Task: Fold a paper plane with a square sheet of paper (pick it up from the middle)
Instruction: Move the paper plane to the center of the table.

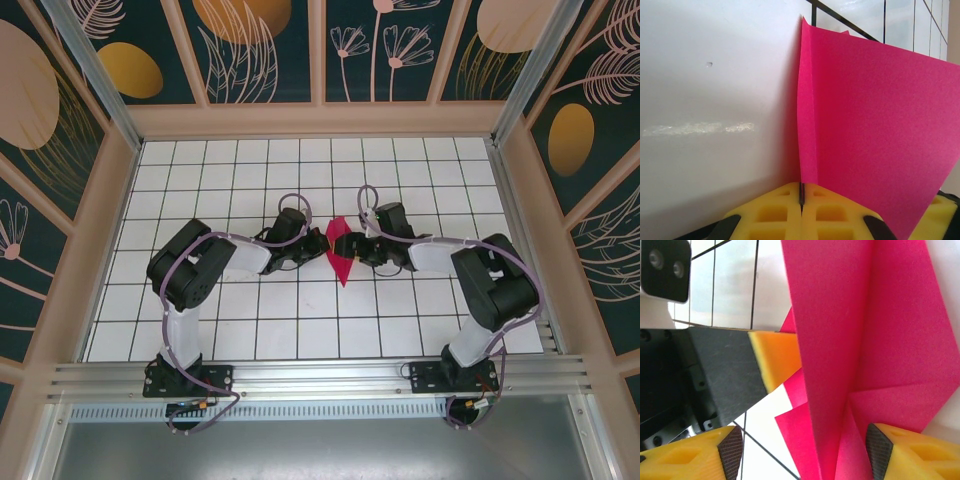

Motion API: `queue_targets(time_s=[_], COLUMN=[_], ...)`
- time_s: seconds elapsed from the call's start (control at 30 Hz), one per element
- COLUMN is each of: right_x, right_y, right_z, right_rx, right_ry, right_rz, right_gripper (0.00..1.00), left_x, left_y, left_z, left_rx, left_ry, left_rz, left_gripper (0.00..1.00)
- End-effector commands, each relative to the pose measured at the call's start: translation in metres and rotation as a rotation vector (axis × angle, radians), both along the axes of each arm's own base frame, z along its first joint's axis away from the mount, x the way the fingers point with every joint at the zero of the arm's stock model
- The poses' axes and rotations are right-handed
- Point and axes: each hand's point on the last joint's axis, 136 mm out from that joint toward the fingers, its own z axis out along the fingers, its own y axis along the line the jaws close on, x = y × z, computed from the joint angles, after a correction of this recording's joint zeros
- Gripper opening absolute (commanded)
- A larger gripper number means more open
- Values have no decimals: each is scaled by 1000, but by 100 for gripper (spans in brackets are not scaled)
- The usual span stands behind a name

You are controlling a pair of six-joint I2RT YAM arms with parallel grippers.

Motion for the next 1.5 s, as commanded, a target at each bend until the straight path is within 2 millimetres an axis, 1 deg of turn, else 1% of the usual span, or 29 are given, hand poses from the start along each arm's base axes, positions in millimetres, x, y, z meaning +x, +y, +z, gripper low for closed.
queue_targets(time_s=[0.0, 0.13, 0.23, 0.3, 0.37, 0.4, 0.53, 0.63, 0.77, 0.97, 1.03, 1.17, 1.27, 1.33, 1.47], right_x=[-5, -7, -13, -15, -12, -15, -13, -12, -10, -6, -5, 0, 2, 3, 3], right_y=[7, 6, 10, 10, 4, 7, 4, 6, 8, 5, 4, 0, 0, -1, -5], right_z=[18, 17, 16, 9, 1, -4, -18, -22, -27, -35, -34, -27, -19, -19, -25], right_rx=[70, 58, 50, 4, -42, -71, -166, -203, -267, -336, -346, -354, -343, -352, -378], right_ry=[3, 31, 49, 50, 56, 56, 49, 35, 13, 5, 1, -24, -40, -37, -22], right_rz=[-8, -45, -45, -51, -75, -68, -79, -70, -62, -83, -91, -121, -134, -144, -155], right_gripper=[68, 67, 67, 66, 65, 64, 60, 57, 56, 56, 53, 41, 34, 27, 13], left_x=[-11, -11, -12, -11, -11, -11, -13, -13, -13, -13, -13, -14, -14, -14, -13], left_y=[20, 20, 20, 19, 18, 18, 18, 18, 17, 17, 17, 18, 18, 18, 17], left_z=[-39, -38, -38, -38, -37, -36, -37, -36, -36, -35, -35, -37, -38, -38, -35], left_rx=[89, 88, 87, 81, 77, 75, 73, 72, 71, 67, 71, 76, 79, 80, 74], left_ry=[90, 91, 92, 90, 89, 89, 92, 90, 92, 91, 92, 97, 98, 98, 94], left_rz=[31, 33, 30, 29, 28, 26, 22, 19, 18, 16, 16, 16, 18, 18, 16], left_gripper=[0, 0, 0, 0, 0, 0, 0, 0, 0, 0, 0, 0, 0, 0, 0])
